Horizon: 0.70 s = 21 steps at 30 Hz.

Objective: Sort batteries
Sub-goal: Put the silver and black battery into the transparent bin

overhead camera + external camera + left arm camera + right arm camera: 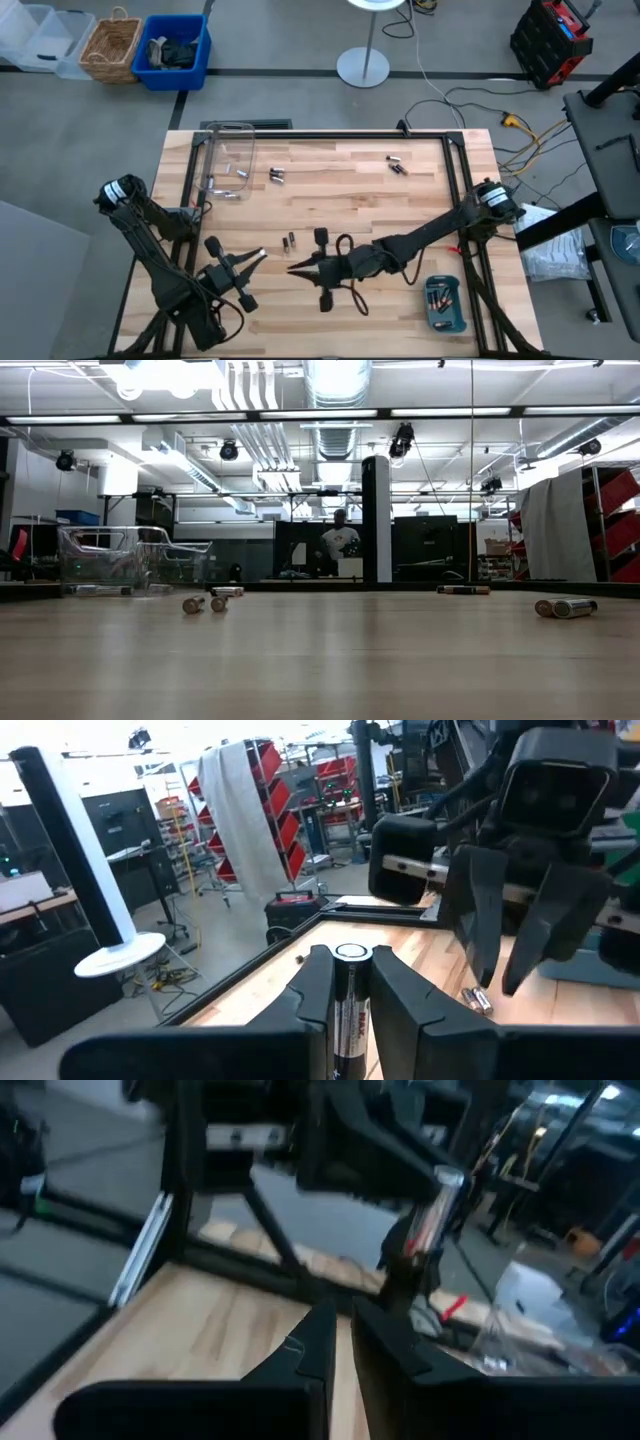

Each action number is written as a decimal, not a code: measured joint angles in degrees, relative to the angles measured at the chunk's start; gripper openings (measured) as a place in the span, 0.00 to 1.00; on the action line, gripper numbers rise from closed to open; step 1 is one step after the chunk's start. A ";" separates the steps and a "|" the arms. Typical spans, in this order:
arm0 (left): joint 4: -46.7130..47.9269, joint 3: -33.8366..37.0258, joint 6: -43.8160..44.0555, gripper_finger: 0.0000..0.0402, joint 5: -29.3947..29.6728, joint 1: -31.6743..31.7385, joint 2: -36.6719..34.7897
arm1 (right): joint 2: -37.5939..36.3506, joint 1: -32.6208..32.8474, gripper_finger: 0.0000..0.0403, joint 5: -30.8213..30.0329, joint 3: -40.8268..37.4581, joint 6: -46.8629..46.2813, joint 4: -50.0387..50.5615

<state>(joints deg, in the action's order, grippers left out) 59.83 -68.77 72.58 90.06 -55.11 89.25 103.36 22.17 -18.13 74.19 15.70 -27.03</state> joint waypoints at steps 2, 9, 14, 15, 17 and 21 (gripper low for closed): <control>-0.48 0.00 -0.07 0.06 0.01 0.16 0.00 | 1.30 -0.58 0.07 -0.03 0.22 -0.07 -4.21; -1.94 0.00 -0.17 0.06 0.00 0.18 0.00 | 3.58 -3.89 0.07 -0.37 0.28 -6.49 -8.45; -1.97 0.00 -0.54 0.06 0.00 0.22 0.00 | 3.69 -4.77 0.13 0.11 0.33 -6.67 -8.94; -1.97 0.00 -0.85 0.06 0.00 0.25 0.00 | 3.69 -4.77 0.15 0.15 0.33 -6.44 -9.31; -1.96 0.00 -1.64 0.06 0.00 0.30 0.00 | 3.69 -4.71 0.21 0.17 0.33 -5.69 -10.20; -2.00 0.00 -1.77 0.06 0.00 1.25 0.00 | 3.69 -4.94 0.32 1.31 0.37 -5.71 -11.67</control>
<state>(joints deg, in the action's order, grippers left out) 57.82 -68.77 70.81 90.06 -53.86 89.25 107.04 17.23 -16.81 74.56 9.99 -38.70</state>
